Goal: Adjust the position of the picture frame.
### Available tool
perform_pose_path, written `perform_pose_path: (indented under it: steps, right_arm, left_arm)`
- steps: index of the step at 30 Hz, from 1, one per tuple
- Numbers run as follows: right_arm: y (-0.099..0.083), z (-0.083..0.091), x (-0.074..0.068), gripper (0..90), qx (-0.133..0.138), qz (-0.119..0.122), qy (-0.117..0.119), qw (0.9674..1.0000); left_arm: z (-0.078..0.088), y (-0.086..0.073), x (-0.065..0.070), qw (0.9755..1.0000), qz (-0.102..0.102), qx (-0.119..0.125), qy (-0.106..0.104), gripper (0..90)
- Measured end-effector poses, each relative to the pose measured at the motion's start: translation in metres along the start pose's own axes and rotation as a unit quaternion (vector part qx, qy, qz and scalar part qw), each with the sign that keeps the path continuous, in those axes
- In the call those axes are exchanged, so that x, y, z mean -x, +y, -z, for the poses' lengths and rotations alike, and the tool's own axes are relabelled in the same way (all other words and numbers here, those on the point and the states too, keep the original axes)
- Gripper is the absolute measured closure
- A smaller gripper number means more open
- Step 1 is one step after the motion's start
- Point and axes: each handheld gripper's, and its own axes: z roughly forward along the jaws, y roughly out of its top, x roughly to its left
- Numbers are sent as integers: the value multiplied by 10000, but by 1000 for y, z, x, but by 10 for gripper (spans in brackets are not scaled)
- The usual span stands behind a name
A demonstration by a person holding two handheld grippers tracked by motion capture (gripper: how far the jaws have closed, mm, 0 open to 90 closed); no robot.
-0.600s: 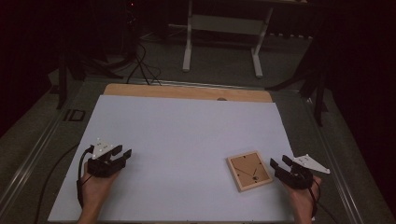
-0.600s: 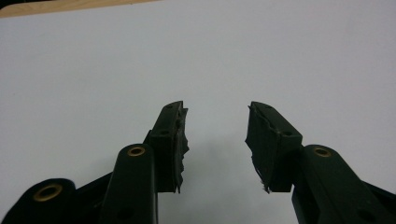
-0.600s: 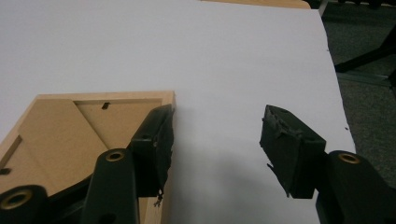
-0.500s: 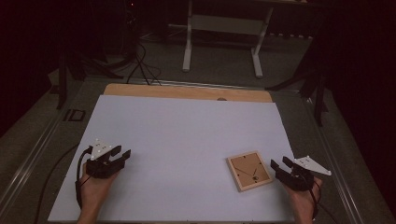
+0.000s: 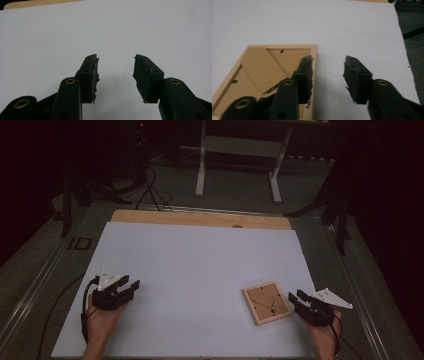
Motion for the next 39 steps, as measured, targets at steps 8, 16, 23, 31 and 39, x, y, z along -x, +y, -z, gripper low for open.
perform_pose_path:
  steps: [8, 16, 23, 31, 39]
  right_arm:
    - [0, -2, -7, 796, -132, 169, -34, 9998]
    - [-1, -3, -14, 896, -361, 268, 21, 9990]
    - [-3, -6, -14, 877, -453, 230, 120, 9986]
    - [-5, -9, -15, 819, -600, 175, 242, 9978]
    - [-5, -10, -13, 808, -652, 99, 287, 9974]
  left_arm:
    - [-1, 0, -2, 10000, 27, -17, 31, 540]
    - [-2, 0, 0, 10000, -24, -47, 37, 540]
    - [-2, 0, -1, 10000, -21, -40, 48, 539]
    - [-3, 0, -1, 10000, -32, -65, 55, 537]
    - [-3, 0, 0, 9999, -52, -74, 51, 536]
